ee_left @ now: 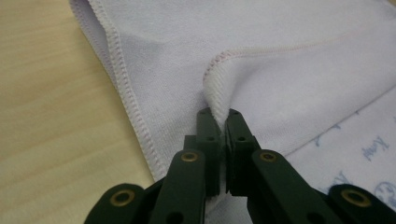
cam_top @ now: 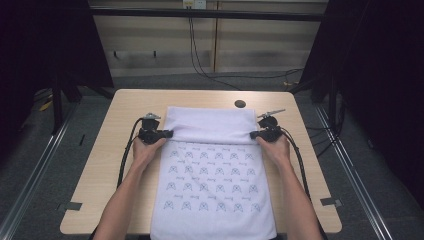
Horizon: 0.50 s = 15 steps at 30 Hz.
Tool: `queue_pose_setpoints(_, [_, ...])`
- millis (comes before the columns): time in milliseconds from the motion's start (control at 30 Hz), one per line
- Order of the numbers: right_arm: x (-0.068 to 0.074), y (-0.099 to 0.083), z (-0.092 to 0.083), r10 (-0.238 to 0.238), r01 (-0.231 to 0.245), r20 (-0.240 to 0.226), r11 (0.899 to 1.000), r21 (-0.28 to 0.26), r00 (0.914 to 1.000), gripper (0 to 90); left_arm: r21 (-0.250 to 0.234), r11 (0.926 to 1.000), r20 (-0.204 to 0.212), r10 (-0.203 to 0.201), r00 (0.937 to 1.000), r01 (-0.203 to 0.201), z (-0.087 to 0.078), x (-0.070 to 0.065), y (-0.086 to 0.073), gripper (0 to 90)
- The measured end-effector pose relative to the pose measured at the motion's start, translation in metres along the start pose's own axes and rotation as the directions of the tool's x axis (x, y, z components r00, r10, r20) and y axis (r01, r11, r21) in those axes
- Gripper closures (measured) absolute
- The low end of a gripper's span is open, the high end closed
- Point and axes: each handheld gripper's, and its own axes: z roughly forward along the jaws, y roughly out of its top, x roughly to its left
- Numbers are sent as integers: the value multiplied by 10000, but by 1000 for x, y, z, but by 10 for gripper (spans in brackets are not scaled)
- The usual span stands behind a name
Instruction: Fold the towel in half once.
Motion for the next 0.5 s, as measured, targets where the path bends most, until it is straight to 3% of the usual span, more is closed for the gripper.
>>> queue_pose_setpoints(100, [5, 7, 8, -16, 28, 502, 9997, -245, 9987, 867, -133, 9998, -388, -122, 9992, 117, 3, 1, 3, 867])
queue_pose_setpoints(200, [0, 9, 10, 224, -208, 363, 9989, -414, 9991, 868, -134, 9996, -414, -264, 9988, 259, 2, 2, 4, 868])
queue_pose_setpoints(267, [-2, 9, 8, 164, -167, -77, 9987, -485, 9998, 869, -310, 9983, -211, -509, 9985, 503, -2, 1, 3, 870])
queue_pose_setpoints(333, [-10, 9, 0, 436, -474, -458, 9952, -855, 9980, 868, -329, 9993, -55, -150, 9999, 148, -9, -2, 6, 870])
queue_pose_setpoints(433, [-18, 11, -22, 526, -799, -1493, 9798, -1833, 9874, 868, -891, 9959, 506, 215, 9985, -169, -32, -4, 17, 869])
queue_pose_setpoints(500, [-16, 14, -35, 369, -709, -1590, 9743, -2137, 9866, 867, -1231, 9923, 979, 249, 9949, -127, -48, -7, 24, 869])
